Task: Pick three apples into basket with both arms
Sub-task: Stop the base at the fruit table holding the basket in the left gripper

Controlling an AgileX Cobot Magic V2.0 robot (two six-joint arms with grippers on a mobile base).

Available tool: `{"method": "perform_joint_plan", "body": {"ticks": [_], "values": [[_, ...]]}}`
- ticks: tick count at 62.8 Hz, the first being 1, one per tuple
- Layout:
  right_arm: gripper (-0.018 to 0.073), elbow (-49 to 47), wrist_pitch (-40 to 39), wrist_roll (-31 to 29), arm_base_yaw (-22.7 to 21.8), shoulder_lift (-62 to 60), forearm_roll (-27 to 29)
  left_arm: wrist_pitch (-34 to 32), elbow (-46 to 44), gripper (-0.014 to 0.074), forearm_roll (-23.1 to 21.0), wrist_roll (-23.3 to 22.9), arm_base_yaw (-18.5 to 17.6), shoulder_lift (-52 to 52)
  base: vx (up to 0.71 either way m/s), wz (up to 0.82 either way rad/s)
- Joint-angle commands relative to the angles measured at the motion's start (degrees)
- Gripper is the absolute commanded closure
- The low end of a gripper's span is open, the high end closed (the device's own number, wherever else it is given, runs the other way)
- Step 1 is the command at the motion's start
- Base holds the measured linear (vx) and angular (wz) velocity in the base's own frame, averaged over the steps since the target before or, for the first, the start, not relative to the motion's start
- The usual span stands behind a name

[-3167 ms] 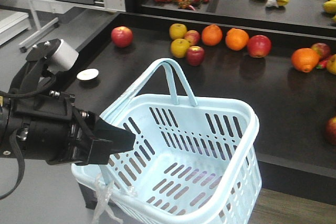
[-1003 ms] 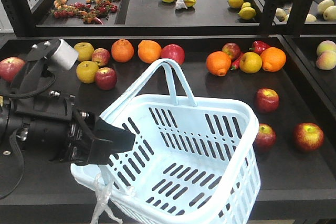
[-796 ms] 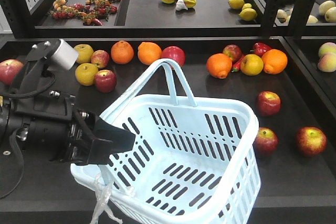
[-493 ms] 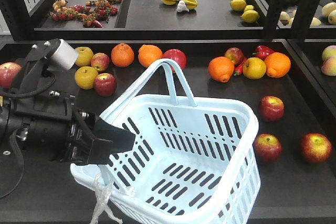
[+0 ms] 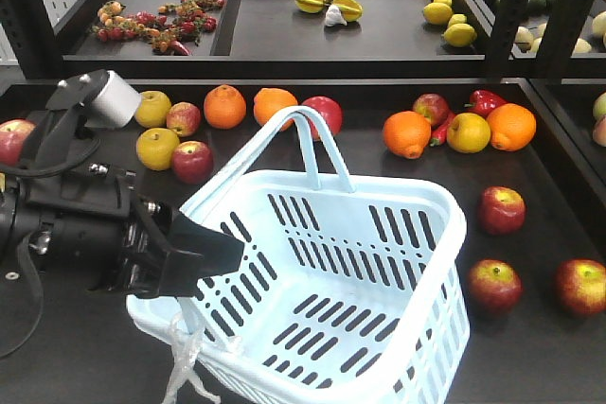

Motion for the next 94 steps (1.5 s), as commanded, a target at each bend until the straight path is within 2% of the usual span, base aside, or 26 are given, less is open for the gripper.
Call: {"method": "perform_joint_plan", "body": {"ticks": [1,94], "values": [[0.0564,0.73,-4.49,-0.69,-0.23,-0.59,-0.34,-3.26,-1.68,0.0603,-3.34,-0.09,-0.25,-1.42,0.06,0.03],[0.0564,0.73,-4.49,-0.69,-0.23,-0.59,-0.34,-3.26,-1.68,0.0603,-3.34,-0.09,-0.25,-1.42,0.04,0.01]]}}
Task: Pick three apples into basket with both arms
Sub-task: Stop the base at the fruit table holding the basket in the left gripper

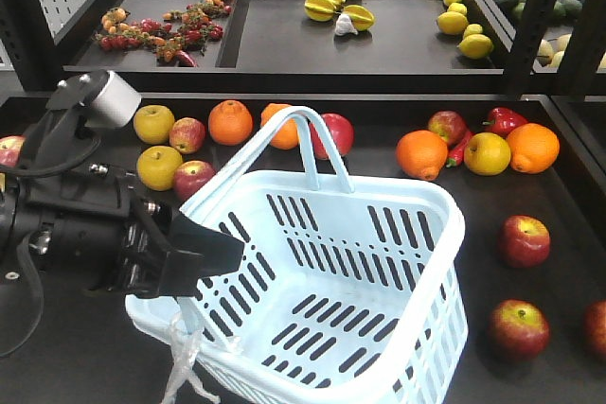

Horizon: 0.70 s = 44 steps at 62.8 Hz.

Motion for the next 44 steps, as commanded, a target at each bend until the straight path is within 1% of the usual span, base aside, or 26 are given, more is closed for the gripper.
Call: {"method": "perform_joint_plan", "body": {"ticks": [1,44], "values": [[0.0564,0.73,-4.49,-0.69,-0.23,-0.59,-0.34,-3.26,-1.68,0.0603,-3.34,-0.09,-0.25,-1.42,0.01,0.0],[0.0564,0.73,-4.49,-0.69,-0.23,-0.59,-0.34,-3.26,-1.68,0.0603,-3.34,-0.09,-0.25,-1.42,0.0,0.0]]}}
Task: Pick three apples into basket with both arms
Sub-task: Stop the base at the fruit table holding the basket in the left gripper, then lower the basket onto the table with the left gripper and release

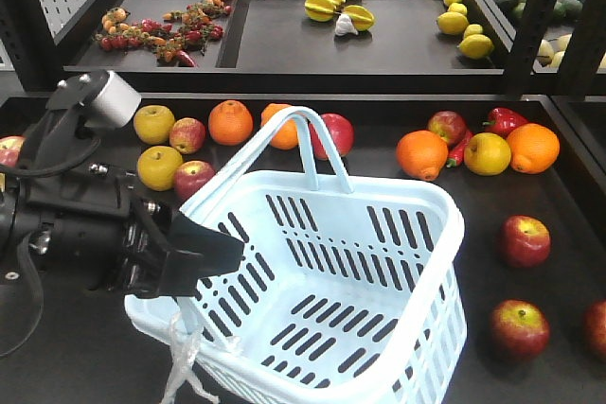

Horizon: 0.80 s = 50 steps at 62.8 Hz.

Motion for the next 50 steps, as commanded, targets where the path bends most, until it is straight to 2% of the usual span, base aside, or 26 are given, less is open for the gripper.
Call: {"method": "perform_joint_plan", "body": {"ticks": [1,37,41,50], "values": [[0.0564,0.73,-4.49,-0.69,-0.23,-0.59,-0.34,-3.26,-1.68,0.0603,-3.34,-0.09,-0.25,-1.42,0.0,0.0],[0.0564,0.73,-4.49,-0.69,-0.23,-0.59,-0.34,-3.33,-1.68,0.0603,-3.24,0.18,-0.25,-1.42,0.0,0.0],[0.0564,0.73,-4.49,-0.69,-0.23,-0.59,-0.34,-3.26,-1.68,0.0603,-3.19,1.77,-0.25,-1.42,0.0,0.0],[0.0564,0.73,-4.49,-0.69,-0.23,-0.59,-0.34,-3.54,-1.68,0.0603,-2.99,9.06,-0.25,-1.38,0.0,0.0]]}}
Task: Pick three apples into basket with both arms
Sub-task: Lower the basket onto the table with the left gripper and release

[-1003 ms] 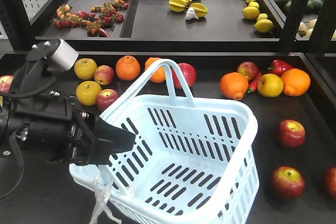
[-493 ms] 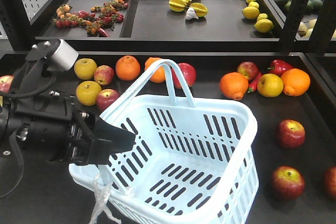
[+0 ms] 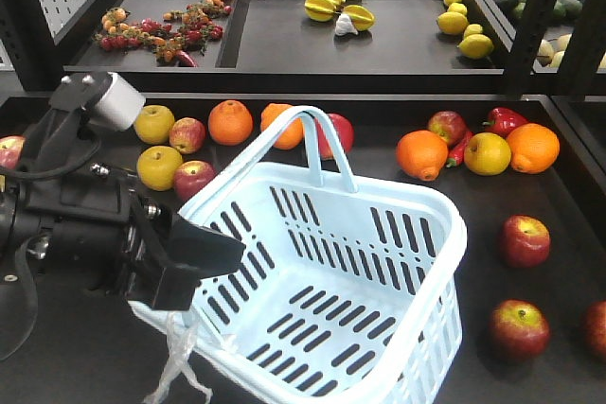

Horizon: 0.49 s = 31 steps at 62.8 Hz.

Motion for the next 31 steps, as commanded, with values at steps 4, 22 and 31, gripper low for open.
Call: {"method": "perform_joint_plan", "body": {"ticks": [4,22,31], "values": [[0.0564,0.73,-4.49,-0.69,-0.23,-0.59,-0.34,-3.85,-1.9,0.0603,-2.92,7.79,-0.25,-1.12,0.0,0.0],[0.0564,0.73,-4.49,-0.69,-0.23,-0.59,-0.34,-10.7,-2.27,0.0603,-2.94,22.15,-0.25,4.82,0.0,0.0],[0.0564,0.73,-4.49,-0.69,-0.23,-0.59,-0.34,-10.69,-6.94,0.0603,-2.85,28.42,-0.25,10.94,0.0,0.0]]}}
